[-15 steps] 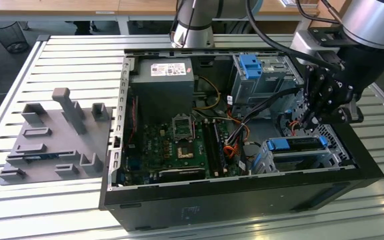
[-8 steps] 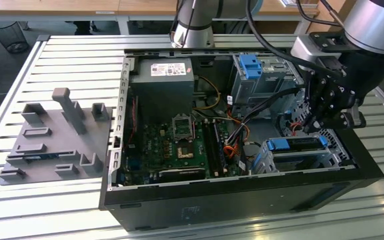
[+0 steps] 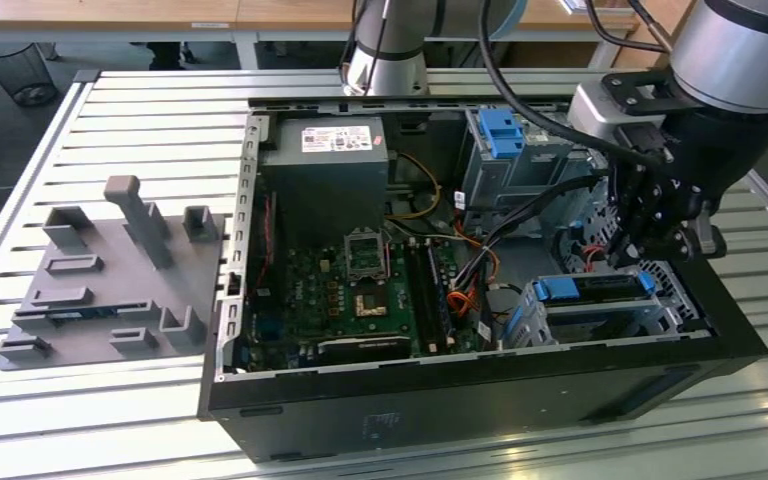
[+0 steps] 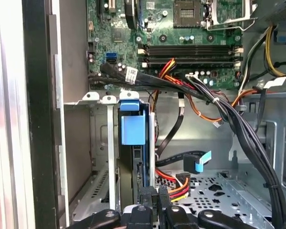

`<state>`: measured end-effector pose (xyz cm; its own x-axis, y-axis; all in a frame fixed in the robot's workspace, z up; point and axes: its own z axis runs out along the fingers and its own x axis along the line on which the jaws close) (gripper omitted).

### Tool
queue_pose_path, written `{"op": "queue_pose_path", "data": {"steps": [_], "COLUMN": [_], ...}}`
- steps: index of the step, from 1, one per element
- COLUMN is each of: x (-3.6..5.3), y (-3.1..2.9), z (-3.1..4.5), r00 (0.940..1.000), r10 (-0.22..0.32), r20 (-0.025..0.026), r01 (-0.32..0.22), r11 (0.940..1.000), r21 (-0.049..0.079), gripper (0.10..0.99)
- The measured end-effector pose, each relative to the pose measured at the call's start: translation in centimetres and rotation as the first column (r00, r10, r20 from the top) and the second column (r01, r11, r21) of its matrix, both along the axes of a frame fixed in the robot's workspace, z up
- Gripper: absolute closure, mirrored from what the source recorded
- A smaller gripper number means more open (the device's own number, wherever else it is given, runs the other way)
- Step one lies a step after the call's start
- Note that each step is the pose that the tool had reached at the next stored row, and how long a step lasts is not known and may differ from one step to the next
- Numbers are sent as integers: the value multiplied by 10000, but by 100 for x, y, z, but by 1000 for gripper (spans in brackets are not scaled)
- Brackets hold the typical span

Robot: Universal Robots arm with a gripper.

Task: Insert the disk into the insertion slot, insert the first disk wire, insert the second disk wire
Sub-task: 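Insert the first disk wire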

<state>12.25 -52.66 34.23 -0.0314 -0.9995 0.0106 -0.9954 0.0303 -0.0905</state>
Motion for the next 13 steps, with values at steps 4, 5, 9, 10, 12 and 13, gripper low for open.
{"op": "queue_pose_path", "data": {"steps": [4,5,9,10,12,13], "x": [-15,-18,-27,-29,-46,-56], "y": [-16,-24,-63,-68,-70,-71], "z": [-28,-32,-37,-37,-39,-38], "r00": [10000,9999,9996,9995,9992,9990], "r10": [63,109,246,258,264,264], "r20": [27,33,150,204,316,358], "r01": [-63,-109,-246,-258,-264,-264], "r11": [10000,9999,9997,9997,9997,9997], "r21": [-5,-4,-6,-7,-8,-9], "gripper": [914,914,914,914,914,914]}}
